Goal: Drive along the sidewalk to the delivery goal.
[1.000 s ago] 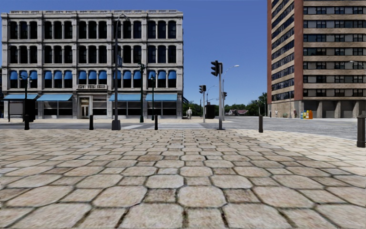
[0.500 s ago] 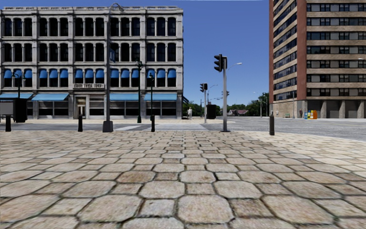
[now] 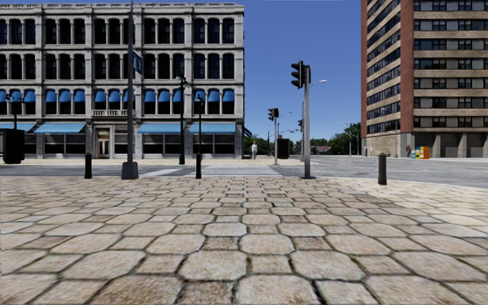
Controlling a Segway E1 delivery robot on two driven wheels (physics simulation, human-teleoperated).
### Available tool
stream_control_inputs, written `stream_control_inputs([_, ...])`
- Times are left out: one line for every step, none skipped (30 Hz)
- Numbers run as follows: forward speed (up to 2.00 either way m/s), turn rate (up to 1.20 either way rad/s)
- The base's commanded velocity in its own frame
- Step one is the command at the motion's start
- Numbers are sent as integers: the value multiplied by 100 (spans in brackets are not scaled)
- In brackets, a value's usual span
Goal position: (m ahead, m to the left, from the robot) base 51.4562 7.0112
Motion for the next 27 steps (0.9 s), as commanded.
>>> stream_control_inputs([200, -1])
stream_control_inputs([200, -1])
stream_control_inputs([200, -1])
stream_control_inputs([200, -1])
stream_control_inputs([200, -1])
stream_control_inputs([200, -1])
stream_control_inputs([200, -1])
stream_control_inputs([200, -1])
stream_control_inputs([200, -1])
stream_control_inputs([200, -1])
stream_control_inputs([200, -1])
stream_control_inputs([200, -1])
stream_control_inputs([200, -1])
stream_control_inputs([200, -1])
stream_control_inputs([200, -1])
stream_control_inputs([200, -1])
stream_control_inputs([200, -1])
stream_control_inputs([200, -1])
stream_control_inputs([200, -1])
stream_control_inputs([200, -1])
stream_control_inputs([200, -1])
stream_control_inputs([200, -1])
stream_control_inputs([200, -1])
stream_control_inputs([200, -1])
stream_control_inputs([200, -1])
stream_control_inputs([200, -1])
stream_control_inputs([200, -1])
